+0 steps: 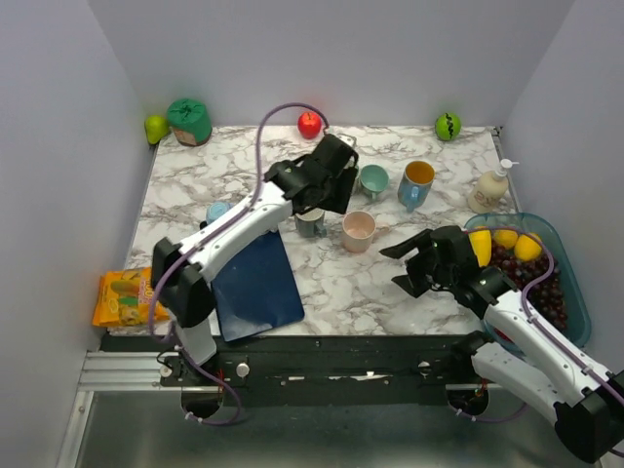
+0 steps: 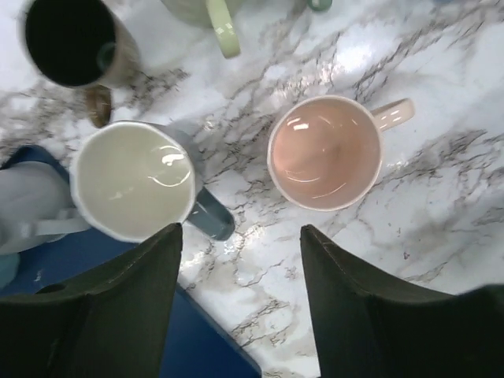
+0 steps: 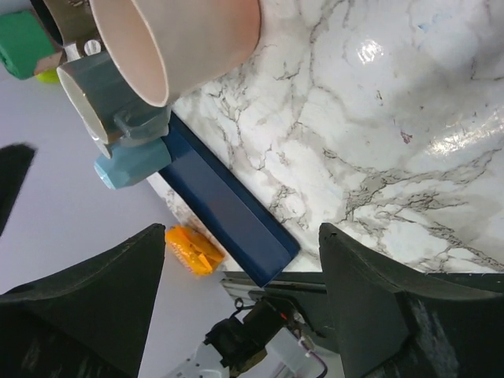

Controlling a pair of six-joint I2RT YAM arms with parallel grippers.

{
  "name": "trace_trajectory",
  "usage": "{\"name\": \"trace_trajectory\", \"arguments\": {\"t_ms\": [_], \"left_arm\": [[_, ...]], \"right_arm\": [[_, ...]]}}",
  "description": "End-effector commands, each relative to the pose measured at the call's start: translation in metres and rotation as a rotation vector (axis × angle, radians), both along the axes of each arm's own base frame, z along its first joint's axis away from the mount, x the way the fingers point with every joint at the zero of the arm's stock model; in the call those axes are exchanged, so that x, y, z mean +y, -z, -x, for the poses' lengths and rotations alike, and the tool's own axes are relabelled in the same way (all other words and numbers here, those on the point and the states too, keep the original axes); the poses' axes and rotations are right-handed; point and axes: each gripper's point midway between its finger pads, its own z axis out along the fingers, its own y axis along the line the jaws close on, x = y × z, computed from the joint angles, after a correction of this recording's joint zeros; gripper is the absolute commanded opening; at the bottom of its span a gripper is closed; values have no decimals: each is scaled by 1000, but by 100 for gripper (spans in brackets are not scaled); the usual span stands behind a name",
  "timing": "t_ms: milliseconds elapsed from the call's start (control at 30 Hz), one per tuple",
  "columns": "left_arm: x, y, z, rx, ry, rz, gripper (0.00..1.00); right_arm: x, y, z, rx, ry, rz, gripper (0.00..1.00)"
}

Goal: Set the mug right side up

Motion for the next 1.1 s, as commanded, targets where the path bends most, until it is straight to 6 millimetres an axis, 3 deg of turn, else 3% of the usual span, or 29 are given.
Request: {"name": "trace_trajectory", "arguments": {"t_ms": [0,33,67,100,133,167,200,267,367,467,800,1067], "left_arm": [[61,-62,-1,-190,-158,45,75],[72,-63,0,-204,-183,41,77],[88,-49,4,-195,-213,2,79],[106,-59,8,-223,-256,15,83],[118,-58,8,-239,-304,3,85],[131,-42,15,-215,-334,-20,86],[143,-46,17,-217,-404,20,89],[153,-27,26,-179,-464,35,89],[155,-7,30,-143,-566,103,89],[160,12,23,-116,-702,130,89],[178,91,-23,27,-1060,166,89],[184,101,-52,-18,-1138,167,87]], "right_arm": [[-13,-14,-12,-103,-45,163,87],[-14,-18,-14,-125,-63,185,88],[-14,-26,-17,-169,-103,225,88],[-15,-27,-19,-181,-123,251,88],[-15,-30,-21,-205,-143,276,88],[-15,-38,-25,-256,-198,324,88],[-15,-38,-26,-263,-222,349,88],[-17,-39,-27,-277,-271,404,88],[-19,-42,-28,-287,-292,432,88],[-19,-41,-28,-287,-301,442,88],[-13,-32,-24,-260,-348,429,88],[2,-37,-19,-261,-457,394,88]]}}
